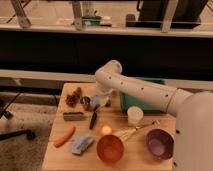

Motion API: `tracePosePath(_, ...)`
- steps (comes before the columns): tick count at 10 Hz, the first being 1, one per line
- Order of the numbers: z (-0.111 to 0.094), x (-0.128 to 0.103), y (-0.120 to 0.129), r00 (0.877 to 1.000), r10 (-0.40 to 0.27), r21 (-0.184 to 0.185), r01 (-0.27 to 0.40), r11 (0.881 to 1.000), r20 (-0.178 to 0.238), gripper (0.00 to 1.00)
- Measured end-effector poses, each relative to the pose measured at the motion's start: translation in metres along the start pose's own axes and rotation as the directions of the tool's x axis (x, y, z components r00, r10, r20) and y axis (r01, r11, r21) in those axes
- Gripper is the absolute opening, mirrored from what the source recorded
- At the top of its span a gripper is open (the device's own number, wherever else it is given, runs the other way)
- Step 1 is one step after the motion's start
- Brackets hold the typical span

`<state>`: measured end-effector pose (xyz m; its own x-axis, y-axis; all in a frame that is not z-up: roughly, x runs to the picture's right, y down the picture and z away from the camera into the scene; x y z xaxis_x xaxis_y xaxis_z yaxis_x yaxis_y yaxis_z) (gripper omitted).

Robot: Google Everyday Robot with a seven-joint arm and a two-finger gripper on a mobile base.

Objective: Place sponge in plastic cup

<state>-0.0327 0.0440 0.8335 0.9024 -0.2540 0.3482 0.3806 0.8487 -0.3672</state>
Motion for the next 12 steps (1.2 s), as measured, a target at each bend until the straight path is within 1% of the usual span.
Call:
tracePosePath(3,0.001,-0.003,-0.014,1.000,-0.011,0.007,0.011,1.000,-0.005,0.06)
tracePosePath(6,0.002,-0.003,-0.022,1.000,-0.018,0.014,0.018,1.000,-0.012,0.06)
tracePosePath(10,-0.001,0.005,-0.029,1.000,-0.016,0.027,0.017,0.999,-0.026,0.06)
tracePosePath(12,0.000,0.009,-0.032,0.999,-0.012,0.028,0.013,1.000,-0.031,0.06)
